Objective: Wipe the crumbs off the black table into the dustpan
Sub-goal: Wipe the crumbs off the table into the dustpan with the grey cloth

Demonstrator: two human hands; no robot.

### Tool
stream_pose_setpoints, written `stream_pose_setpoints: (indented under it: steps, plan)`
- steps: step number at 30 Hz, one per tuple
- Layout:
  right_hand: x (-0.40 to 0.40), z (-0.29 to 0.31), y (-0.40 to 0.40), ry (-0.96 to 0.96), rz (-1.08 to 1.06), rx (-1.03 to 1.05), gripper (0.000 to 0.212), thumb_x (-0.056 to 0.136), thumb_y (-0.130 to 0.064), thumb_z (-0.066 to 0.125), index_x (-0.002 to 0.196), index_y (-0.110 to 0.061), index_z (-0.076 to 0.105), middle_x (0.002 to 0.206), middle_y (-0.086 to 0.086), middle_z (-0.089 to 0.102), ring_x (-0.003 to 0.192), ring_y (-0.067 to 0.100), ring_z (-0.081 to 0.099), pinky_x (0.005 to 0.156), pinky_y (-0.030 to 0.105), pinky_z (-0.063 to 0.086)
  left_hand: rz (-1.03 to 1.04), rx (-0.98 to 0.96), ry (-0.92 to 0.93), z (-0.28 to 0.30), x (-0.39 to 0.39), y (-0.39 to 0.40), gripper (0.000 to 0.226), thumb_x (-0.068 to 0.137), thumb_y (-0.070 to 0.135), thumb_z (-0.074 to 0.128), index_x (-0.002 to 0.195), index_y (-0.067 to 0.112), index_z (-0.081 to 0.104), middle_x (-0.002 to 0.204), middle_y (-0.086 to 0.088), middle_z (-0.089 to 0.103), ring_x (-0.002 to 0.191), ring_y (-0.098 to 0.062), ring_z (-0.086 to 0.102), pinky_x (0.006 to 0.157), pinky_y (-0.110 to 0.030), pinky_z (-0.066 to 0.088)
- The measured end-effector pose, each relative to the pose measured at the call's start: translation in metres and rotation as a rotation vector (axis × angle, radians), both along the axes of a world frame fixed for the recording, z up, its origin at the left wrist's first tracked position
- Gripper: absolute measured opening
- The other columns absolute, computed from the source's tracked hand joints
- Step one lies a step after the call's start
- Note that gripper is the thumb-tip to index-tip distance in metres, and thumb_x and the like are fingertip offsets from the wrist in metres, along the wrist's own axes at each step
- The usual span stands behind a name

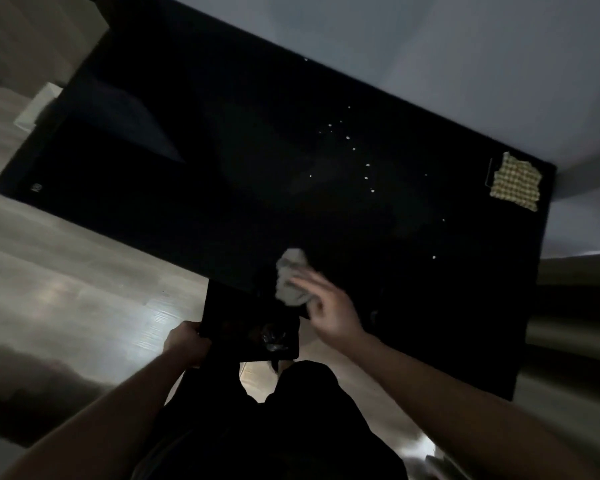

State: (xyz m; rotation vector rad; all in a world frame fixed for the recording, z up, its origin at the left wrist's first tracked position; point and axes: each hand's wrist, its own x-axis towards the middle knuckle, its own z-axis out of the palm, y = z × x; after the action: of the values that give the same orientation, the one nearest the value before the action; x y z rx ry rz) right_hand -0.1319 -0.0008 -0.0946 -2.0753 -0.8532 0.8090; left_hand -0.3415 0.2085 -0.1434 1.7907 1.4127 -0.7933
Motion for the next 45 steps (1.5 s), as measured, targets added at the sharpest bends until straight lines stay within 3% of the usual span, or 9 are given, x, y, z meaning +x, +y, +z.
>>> stream_pose_setpoints:
  steps: [5, 9, 14, 22, 28, 32, 35, 38, 45]
  plan:
    - [0.095, -0.010, -0.081, -0.290, -0.422, -0.008, 0.070, 0.083, 0.022, 0.047, 0.143, -0.012, 0.060, 0.153, 0.000, 0.052, 0.145, 0.018, 0.048, 0.123, 0.035, 0.034, -0.035, 0.005, 0.021, -0.006, 0.004, -0.003, 0.038, 0.078, 0.020, 0.063, 0.114, 0.023, 0.077, 0.089, -0.009, 0.077, 0.083, -0.029, 0.074, 0.078, -0.037, 0.061]
    - [0.180, -0.032, -0.147, -0.472, -0.522, -0.193, 0.064, 0.089, 0.015, 0.052, 0.150, -0.005, 0.051, 0.157, 0.011, 0.048, 0.148, 0.029, 0.044, 0.125, 0.045, 0.031, -0.075, 0.003, 0.026, -0.011, 0.011, -0.006, 0.038, 0.080, 0.017, 0.062, 0.115, 0.023, 0.076, 0.088, -0.008, 0.076, 0.079, -0.027, 0.074, 0.078, -0.038, 0.062]
    - [0.242, -0.050, -0.175, -0.339, -0.466, -0.466, 0.068, 0.097, 0.008, 0.046, 0.161, -0.007, 0.028, 0.170, 0.014, 0.022, 0.159, 0.031, 0.016, 0.130, 0.041, 0.011, -0.110, -0.001, 0.008, -0.024, 0.015, -0.006, 0.040, 0.079, 0.017, 0.060, 0.115, 0.025, 0.076, 0.080, -0.006, 0.076, 0.071, -0.026, 0.074, 0.076, -0.041, 0.063]
    - [0.111, -0.059, -0.121, -0.419, -0.436, -0.227, 0.054, 0.095, 0.004, 0.049, 0.147, -0.009, 0.055, 0.158, 0.009, 0.046, 0.149, 0.030, 0.040, 0.125, 0.041, 0.029, -0.178, -0.010, 0.038, -0.030, 0.017, -0.014, 0.038, 0.075, 0.021, 0.059, 0.109, 0.019, 0.076, 0.079, -0.007, 0.076, 0.073, -0.029, 0.074, 0.074, -0.040, 0.064]
    - [-0.035, -0.053, -0.053, -0.166, -0.086, -0.051, 0.060, 0.092, 0.007, 0.045, 0.146, -0.018, 0.058, 0.163, -0.002, 0.041, 0.156, 0.024, 0.027, 0.127, 0.045, 0.023, -0.254, 0.004, 0.030, -0.018, 0.020, -0.025, 0.041, 0.080, 0.023, 0.061, 0.119, 0.027, 0.071, 0.091, -0.006, 0.076, 0.087, -0.027, 0.073, 0.079, -0.034, 0.060]
    - [-0.072, -0.039, -0.025, -0.001, 0.087, 0.001, 0.060, 0.093, 0.004, 0.044, 0.144, -0.022, 0.060, 0.161, -0.012, 0.043, 0.154, 0.003, 0.026, 0.127, 0.029, 0.023, -0.249, 0.007, 0.023, -0.015, 0.016, -0.032, 0.043, 0.079, 0.025, 0.064, 0.122, 0.032, 0.068, 0.096, -0.003, 0.077, 0.090, -0.025, 0.074, 0.079, -0.032, 0.060]
    - [-0.062, -0.024, -0.023, 0.070, 0.010, 0.012, 0.062, 0.093, 0.007, 0.044, 0.143, -0.026, 0.061, 0.156, -0.019, 0.044, 0.150, -0.006, 0.028, 0.125, 0.022, 0.024, -0.247, -0.007, 0.027, -0.016, 0.010, -0.033, 0.046, 0.079, 0.026, 0.064, 0.125, 0.034, 0.066, 0.097, -0.003, 0.077, 0.091, -0.025, 0.073, 0.078, -0.031, 0.059]
    - [-0.021, -0.013, -0.034, 0.047, -0.143, 0.092, 0.062, 0.093, 0.011, 0.045, 0.142, -0.022, 0.062, 0.154, -0.007, 0.052, 0.148, 0.005, 0.041, 0.124, 0.033, 0.033, -0.239, -0.016, 0.030, -0.018, 0.008, -0.034, 0.047, 0.076, 0.027, 0.063, 0.122, 0.033, 0.068, 0.093, -0.003, 0.077, 0.086, -0.024, 0.074, 0.076, -0.032, 0.060]
    - [0.159, -0.010, -0.092, -0.379, -0.486, -0.074, 0.067, 0.089, 0.014, 0.047, 0.148, -0.017, 0.055, 0.158, 0.000, 0.048, 0.149, 0.018, 0.042, 0.124, 0.036, 0.033, -0.243, 0.006, 0.053, -0.030, 0.009, -0.031, 0.043, 0.074, 0.028, 0.062, 0.116, 0.028, 0.071, 0.091, -0.002, 0.076, 0.083, -0.023, 0.074, 0.077, -0.034, 0.062]
